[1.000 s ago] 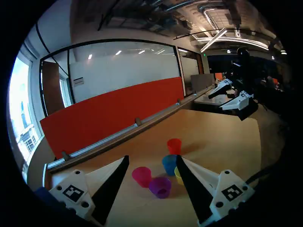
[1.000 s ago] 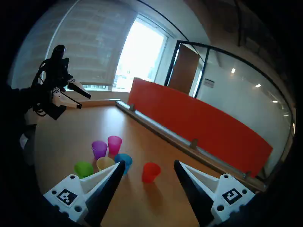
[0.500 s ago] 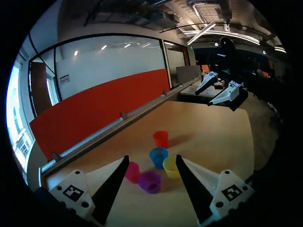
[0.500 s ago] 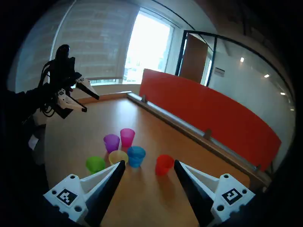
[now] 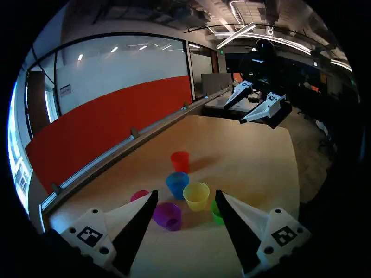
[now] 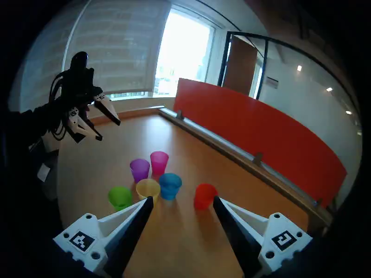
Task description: Pour water
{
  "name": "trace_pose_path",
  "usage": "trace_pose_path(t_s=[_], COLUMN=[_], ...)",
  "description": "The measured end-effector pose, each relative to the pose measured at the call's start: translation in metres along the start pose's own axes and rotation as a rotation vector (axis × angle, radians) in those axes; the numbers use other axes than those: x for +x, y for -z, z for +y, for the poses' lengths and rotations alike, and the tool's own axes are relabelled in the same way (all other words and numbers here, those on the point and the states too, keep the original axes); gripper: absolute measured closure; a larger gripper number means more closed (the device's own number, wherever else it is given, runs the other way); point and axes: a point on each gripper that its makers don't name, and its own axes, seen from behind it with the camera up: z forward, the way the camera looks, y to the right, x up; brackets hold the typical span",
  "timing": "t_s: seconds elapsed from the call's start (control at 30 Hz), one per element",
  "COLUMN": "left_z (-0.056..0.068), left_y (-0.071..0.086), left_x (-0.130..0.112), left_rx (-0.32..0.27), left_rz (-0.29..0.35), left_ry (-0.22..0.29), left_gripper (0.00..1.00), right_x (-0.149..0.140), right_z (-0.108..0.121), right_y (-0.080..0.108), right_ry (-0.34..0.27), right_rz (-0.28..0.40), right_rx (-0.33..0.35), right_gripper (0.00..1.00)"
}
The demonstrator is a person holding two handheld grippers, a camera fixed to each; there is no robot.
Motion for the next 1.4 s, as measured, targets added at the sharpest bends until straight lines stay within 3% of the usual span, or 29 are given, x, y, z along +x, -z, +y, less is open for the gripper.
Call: trace_pose_path(t_s=[0.2,0.6,0.9,1.4], left_z=[0.007,0.031,0.035,0.056], left_y=[-0.001,-0.009,-0.017,-0.039], left_x=[-0.004,-0.024,-0.036,-0.071], left_rx=[-0.042,-0.118,-0.138,-0.188], left_rz=[-0.011,-0.059,-0.076,-0.136], left_ry=[0.039,-0.005,0.002,-0.017], left_gripper=[0.09,0.08,0.09,0.08], right_x=[-0.001,-0.005,-0.008,-0.014], right_z=[0.001,0.006,0.008,0.011], right_y=[0.000,-0.007,-0.015,-0.024], right_ry=[-0.013,-0.023,-0.026,-0.021], right_rz=[-0.001,-0.011,-0.018,-0.027], right_rx=[0.003,0.006,0.008,0.013], right_gripper=[0.00,0.00,0.00,0.00])
